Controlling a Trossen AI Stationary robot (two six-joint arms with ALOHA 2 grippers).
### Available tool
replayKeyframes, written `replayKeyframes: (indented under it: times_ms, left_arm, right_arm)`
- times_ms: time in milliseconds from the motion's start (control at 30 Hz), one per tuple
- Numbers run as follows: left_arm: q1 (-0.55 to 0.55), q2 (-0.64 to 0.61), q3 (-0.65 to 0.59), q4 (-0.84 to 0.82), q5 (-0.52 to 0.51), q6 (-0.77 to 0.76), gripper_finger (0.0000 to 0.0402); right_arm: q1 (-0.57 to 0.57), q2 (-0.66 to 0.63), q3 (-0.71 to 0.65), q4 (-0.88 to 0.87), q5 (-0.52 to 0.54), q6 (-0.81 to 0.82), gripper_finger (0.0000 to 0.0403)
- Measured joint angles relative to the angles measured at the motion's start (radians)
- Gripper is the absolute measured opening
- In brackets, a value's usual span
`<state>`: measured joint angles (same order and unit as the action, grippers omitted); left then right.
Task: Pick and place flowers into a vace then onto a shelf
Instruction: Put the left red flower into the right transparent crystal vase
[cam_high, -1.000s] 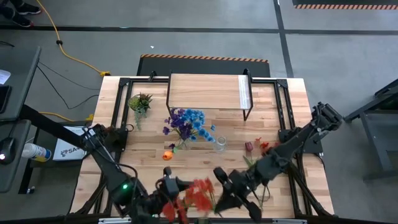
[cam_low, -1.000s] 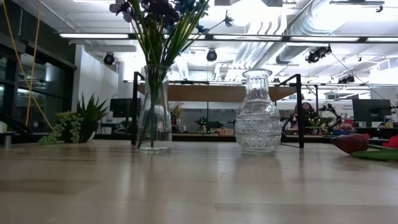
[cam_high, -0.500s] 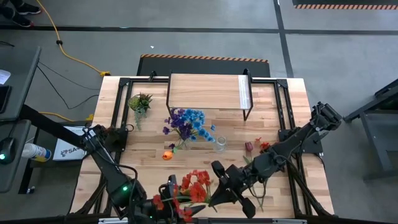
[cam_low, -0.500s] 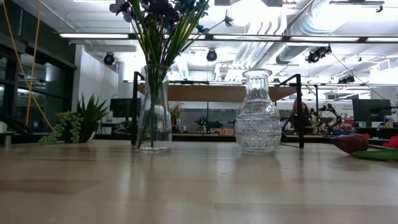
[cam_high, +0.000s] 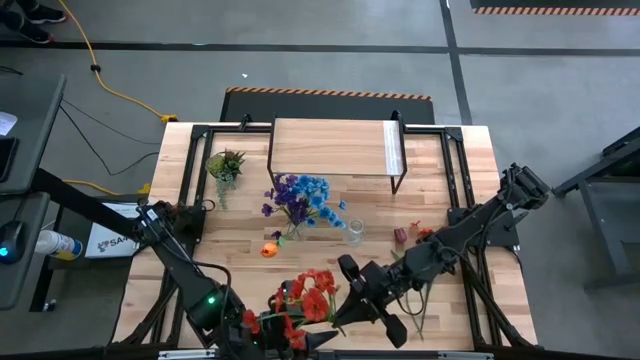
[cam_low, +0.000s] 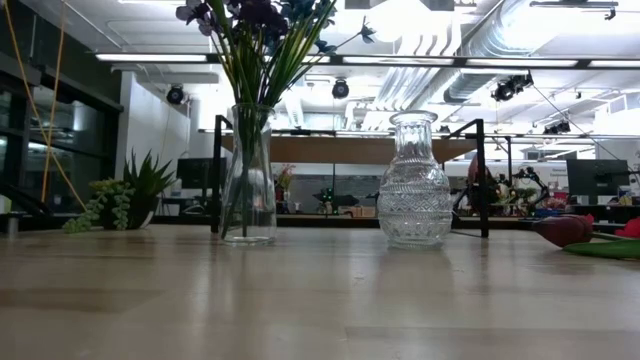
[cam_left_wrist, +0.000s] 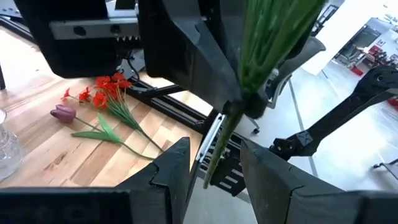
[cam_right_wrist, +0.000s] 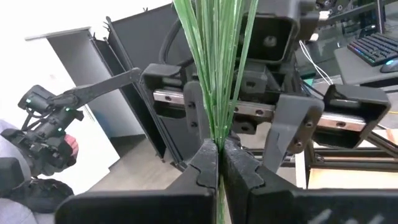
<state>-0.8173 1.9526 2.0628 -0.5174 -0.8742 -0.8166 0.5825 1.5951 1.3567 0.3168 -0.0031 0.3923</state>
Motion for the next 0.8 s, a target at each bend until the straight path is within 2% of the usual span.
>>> replayKeyframes:
  times_ms: [800]
  left_arm:
    - [-0.001, -0.001, 0.000, -0.005, 0.021, 0.000, 0.0177]
  right_arm:
    - [-0.027, 0.000, -0.001, -0.006, -0.023, -0.007, 0.0000]
